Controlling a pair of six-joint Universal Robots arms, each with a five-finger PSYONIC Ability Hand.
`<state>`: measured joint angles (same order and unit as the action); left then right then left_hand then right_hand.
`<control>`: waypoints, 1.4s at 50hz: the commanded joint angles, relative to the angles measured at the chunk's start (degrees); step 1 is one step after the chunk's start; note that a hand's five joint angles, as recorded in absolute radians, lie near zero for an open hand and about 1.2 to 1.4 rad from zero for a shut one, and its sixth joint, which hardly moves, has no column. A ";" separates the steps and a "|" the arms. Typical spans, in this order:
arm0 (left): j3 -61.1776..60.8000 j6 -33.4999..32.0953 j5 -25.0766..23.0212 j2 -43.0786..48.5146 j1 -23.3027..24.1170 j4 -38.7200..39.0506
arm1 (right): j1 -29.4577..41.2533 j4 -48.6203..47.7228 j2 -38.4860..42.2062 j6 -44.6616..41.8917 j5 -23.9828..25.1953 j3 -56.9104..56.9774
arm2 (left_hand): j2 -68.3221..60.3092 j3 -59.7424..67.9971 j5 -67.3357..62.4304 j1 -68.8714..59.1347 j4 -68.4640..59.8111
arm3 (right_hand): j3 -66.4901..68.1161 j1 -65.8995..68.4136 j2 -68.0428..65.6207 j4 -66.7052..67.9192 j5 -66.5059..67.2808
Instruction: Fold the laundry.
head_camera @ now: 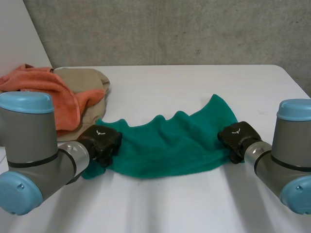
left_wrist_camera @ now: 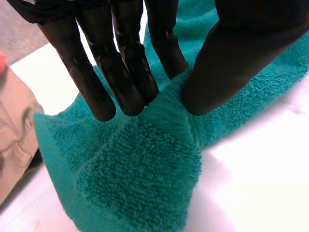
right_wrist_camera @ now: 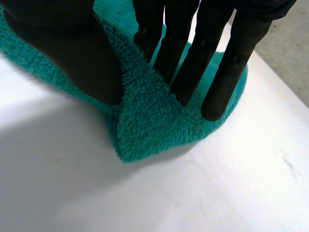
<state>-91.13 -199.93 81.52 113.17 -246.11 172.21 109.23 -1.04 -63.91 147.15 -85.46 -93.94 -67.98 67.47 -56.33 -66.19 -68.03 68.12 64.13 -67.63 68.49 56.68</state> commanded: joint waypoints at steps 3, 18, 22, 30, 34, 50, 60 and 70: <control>-4.57 -4.67 -0.04 -5.23 -0.07 -9.25 | -4.37 17.28 -8.42 -11.60 4.33 -5.72 | -12.02 12.53 -13.67 -13.81 -11.97 | 11.88 15.87 -12.37 11.51 13.32; -4.85 -13.12 -0.31 -13.42 -1.21 -12.52 | -10.71 21.70 -15.46 -15.77 10.06 -2.40 | 53.52 -53.01 51.87 51.72 53.56 | -58.12 -54.13 57.63 -58.49 -56.68; -0.02 -9.43 0.13 -11.75 -1.30 -9.18 | -10.80 21.52 -13.88 -10.66 9.70 2.35 | 57.98 -57.47 56.33 56.19 58.03 | -58.12 -54.13 57.63 -58.49 -56.68; 10.44 -3.71 0.92 -2.35 -2.70 -8.12 | -10.88 17.75 -6.15 -9.69 10.05 10.88 | 57.98 -57.47 56.33 56.19 58.03 | -58.12 -54.13 57.63 -58.49 -56.68; 15.01 -3.18 0.66 3.88 -4.28 -9.96 | -11.58 14.23 0.60 -9.95 9.96 15.36 | 57.98 -57.47 56.33 56.19 58.03 | -58.12 -54.13 57.63 -58.49 -56.68; 18.80 -4.41 -3.29 14.27 -8.15 -9.62 | -15.72 8.26 13.01 -12.68 11.19 20.11 | 53.90 -53.39 52.25 52.11 53.95 | -42.51 -38.52 42.02 -42.88 -41.07; 14.77 -3.01 -3.47 10.06 -7.98 -5.93 | -15.98 7.01 15.48 -11.62 12.07 21.17 | 53.90 -53.39 52.25 52.11 53.95 | -14.78 -10.79 14.29 -15.15 -13.33; 11.59 -2.92 -3.65 6.89 -7.89 -3.02 | -15.81 7.19 15.30 -9.78 12.86 20.90 | 54.07 -53.56 52.42 52.28 54.12 | -37.77 -33.78 37.28 -38.13 -36.32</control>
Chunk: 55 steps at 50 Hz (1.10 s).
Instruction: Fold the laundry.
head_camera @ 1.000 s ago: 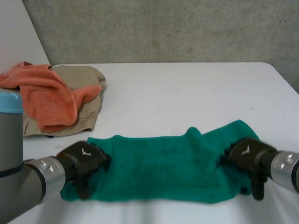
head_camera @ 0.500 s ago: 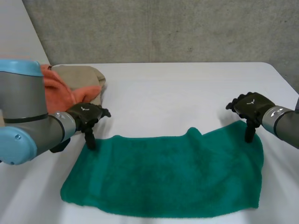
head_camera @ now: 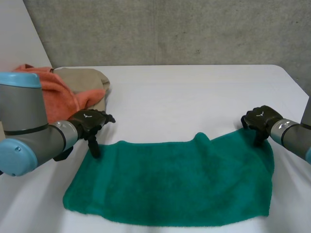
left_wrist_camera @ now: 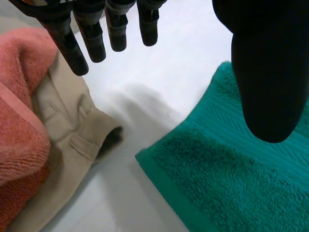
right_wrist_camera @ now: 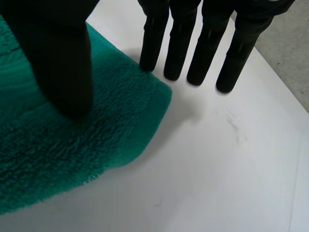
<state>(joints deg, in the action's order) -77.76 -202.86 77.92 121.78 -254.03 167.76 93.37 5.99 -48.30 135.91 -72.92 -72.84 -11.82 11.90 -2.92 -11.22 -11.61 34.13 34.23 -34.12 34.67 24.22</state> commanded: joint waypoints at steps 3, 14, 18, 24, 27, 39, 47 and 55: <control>-2.31 0.10 -0.04 -2.15 0.03 1.43 | 0.24 0.25 -0.74 2.70 0.59 -0.38 | -2.09 2.01 -0.99 -2.69 -2.30 | -4.11 -4.21 4.10 -4.65 -4.20; -2.84 0.19 -0.13 -2.07 0.38 1.52 | 0.59 0.08 0.58 3.05 1.56 0.15 | -1.92 1.85 -0.82 -2.52 -2.13 | -4.45 -4.55 4.44 -4.99 -4.54; -3.01 0.27 -0.13 -2.07 0.29 1.69 | 0.59 -0.01 1.37 3.05 1.56 0.41 | -1.92 1.85 -0.82 -2.52 -2.13 | -4.45 -4.55 4.44 -4.99 -4.53; -3.28 0.71 -0.13 -2.07 -0.06 1.87 | 0.68 -0.10 1.72 3.31 1.56 0.85 | -1.76 1.68 -0.65 -2.35 -1.96 | 17.29 17.19 -17.30 16.75 17.20; -3.19 0.89 -0.13 -2.07 -0.06 1.87 | 0.76 -0.71 1.02 3.93 1.56 0.85 | -1.92 1.85 -0.82 -2.52 -2.13 | 45.85 45.75 -45.86 45.31 45.76; -2.75 0.98 -0.31 -2.24 0.21 2.22 | 0.85 -6.87 -10.58 11.75 4.28 -4.15 | -1.76 1.68 -0.65 -2.35 -1.96 | 45.87 45.77 -45.88 45.33 45.78; -2.49 1.33 -0.75 -1.72 1.70 2.66 | 1.03 0.50 -16.19 11.75 8.22 -5.47 | -0.08 0.00 1.02 -0.67 -0.28 | 45.87 45.77 -45.88 45.33 45.78; -2.66 1.50 -0.40 -2.15 2.32 2.40 | 0.85 2.36 -11.83 11.40 5.61 -3.20 | -0.07 0.00 1.03 -0.67 -0.28 | 10.06 9.96 -10.07 9.52 9.97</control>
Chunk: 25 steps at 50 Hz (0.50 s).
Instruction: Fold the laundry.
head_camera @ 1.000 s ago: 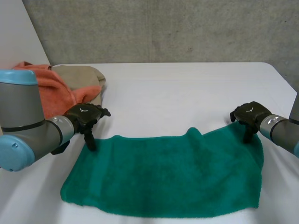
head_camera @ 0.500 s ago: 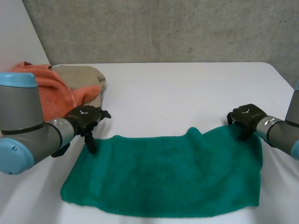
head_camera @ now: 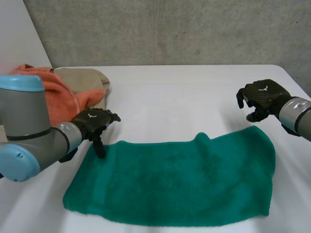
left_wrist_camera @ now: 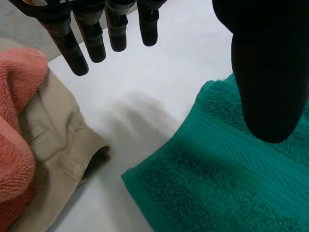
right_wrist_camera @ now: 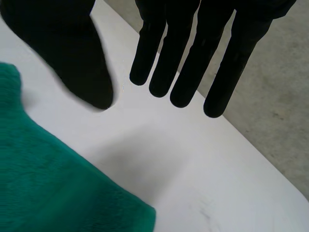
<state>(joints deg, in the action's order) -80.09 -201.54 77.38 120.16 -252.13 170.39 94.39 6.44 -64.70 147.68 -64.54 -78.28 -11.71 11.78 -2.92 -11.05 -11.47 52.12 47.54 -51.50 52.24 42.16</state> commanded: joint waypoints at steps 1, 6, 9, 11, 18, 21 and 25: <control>-0.41 0.27 0.14 -0.80 0.41 -0.23 | -0.17 2.34 5.80 -0.55 -4.00 2.69 | -0.19 0.11 1.02 -0.84 -0.42 | -11.80 -7.22 11.19 -11.92 -11.84; -1.73 1.06 -0.03 -2.12 0.06 0.21 | -0.87 6.56 12.39 -0.73 -6.83 5.42 | -0.02 -0.06 1.19 -0.68 -0.25 | -14.70 -10.12 14.09 -14.82 -14.74; -2.00 1.24 -0.12 -2.21 -0.12 0.39 | -1.31 6.04 14.07 -0.64 -5.42 5.86 | -0.19 0.11 1.02 -0.84 -0.42 | -13.19 -8.61 12.58 -13.31 -13.23; -2.08 1.15 -0.21 -2.12 -0.29 0.56 | -1.84 4.20 15.21 -0.12 -4.36 6.04 | -0.19 0.11 1.02 -0.84 -0.42 | -11.17 -6.60 10.56 -11.30 -11.22; -2.17 1.24 -0.65 -1.86 -0.64 0.56 | -2.55 0.59 17.33 0.85 -3.48 6.56 | -0.19 0.11 1.02 -0.84 -0.42 | -5.95 -1.38 5.34 -6.08 -6.00; -2.09 1.24 -0.74 -1.86 -0.64 0.65 | -2.63 0.24 18.03 0.59 -3.48 6.92 | -0.19 0.11 1.02 -0.84 -0.42 | -5.78 -1.20 5.17 -5.91 -5.83; -2.26 1.24 -0.74 -1.69 -0.56 0.74 | -2.46 -0.03 18.82 0.50 -3.48 7.09 | -0.02 -0.06 1.19 -0.67 -0.25 | -2.42 2.16 1.81 -2.55 -2.47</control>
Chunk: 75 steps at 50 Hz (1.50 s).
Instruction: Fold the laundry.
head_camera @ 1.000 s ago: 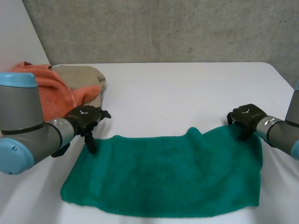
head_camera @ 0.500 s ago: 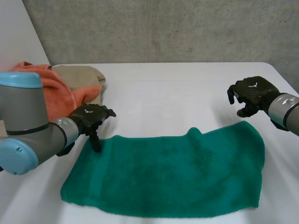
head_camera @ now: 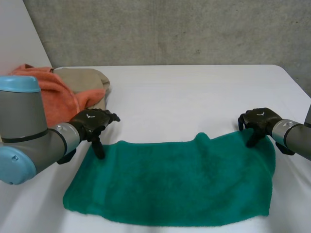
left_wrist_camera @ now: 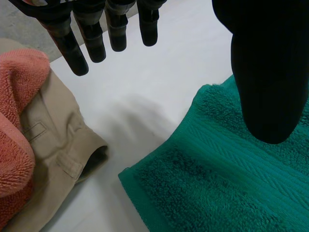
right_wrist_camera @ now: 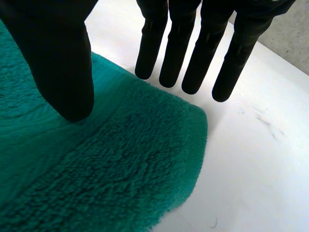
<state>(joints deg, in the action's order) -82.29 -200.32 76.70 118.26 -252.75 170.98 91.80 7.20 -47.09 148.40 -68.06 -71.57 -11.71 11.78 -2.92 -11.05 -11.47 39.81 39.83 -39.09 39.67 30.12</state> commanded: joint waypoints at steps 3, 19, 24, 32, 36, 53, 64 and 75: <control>-0.15 0.02 -0.06 0.22 0.07 0.14 | 0.13 -0.79 1.48 0.05 0.12 0.38 | -0.19 0.11 1.02 -0.84 -0.42 | 22.79 22.77 -23.51 22.93 22.48; -0.33 0.55 -0.15 -0.57 -0.11 0.40 | -0.13 -0.35 -0.01 -0.13 0.12 0.03 | -0.19 0.11 1.02 -0.84 -0.42 | 7.05 7.03 -7.77 7.19 6.74; -0.68 0.72 -0.15 -0.75 0.07 0.67 | 0.13 -0.08 -0.89 0.32 0.47 -0.67 | -0.19 0.11 1.02 -0.84 -0.42 | 1.31 1.29 -2.03 1.46 1.00; -0.77 0.72 -0.15 -0.66 0.16 0.84 | 0.31 -0.44 0.69 -0.12 0.21 -0.23 | -0.19 0.11 1.02 -0.84 -0.42 | 1.47 1.46 -2.20 1.62 1.17; -0.85 0.72 -0.15 -0.57 0.07 0.84 | 0.31 -1.05 1.56 -0.39 0.12 -0.23 | -0.19 0.11 1.02 -0.84 -0.42 | 3.49 3.47 -4.21 3.63 3.18; 1.51 1.16 0.03 1.18 0.42 2.51 | 2.85 -5.71 -10.73 5.59 2.76 -3.04 | 0.82 -0.90 2.03 0.17 0.59 | 40.19 40.17 -40.91 40.33 39.88; 4.68 3.10 0.03 2.77 2.18 0.76 | 5.05 -5.09 -20.85 6.91 4.52 -6.47 | 1.16 -1.23 2.37 0.50 0.92 | 40.19 40.17 -40.91 40.33 39.88; 1.87 3.71 -0.06 1.98 2.53 1.63 | 4.96 1.57 -9.52 4.09 2.84 -6.04 | 0.99 -1.07 2.20 0.34 0.76 | -4.24 -4.26 3.52 -4.09 -4.55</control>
<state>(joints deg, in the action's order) -78.94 -196.69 76.64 120.58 -250.17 171.89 96.58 4.05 -62.83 154.09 -64.84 -78.21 -11.71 11.78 -2.91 -11.05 -11.47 37.38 36.99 -37.25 37.12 26.34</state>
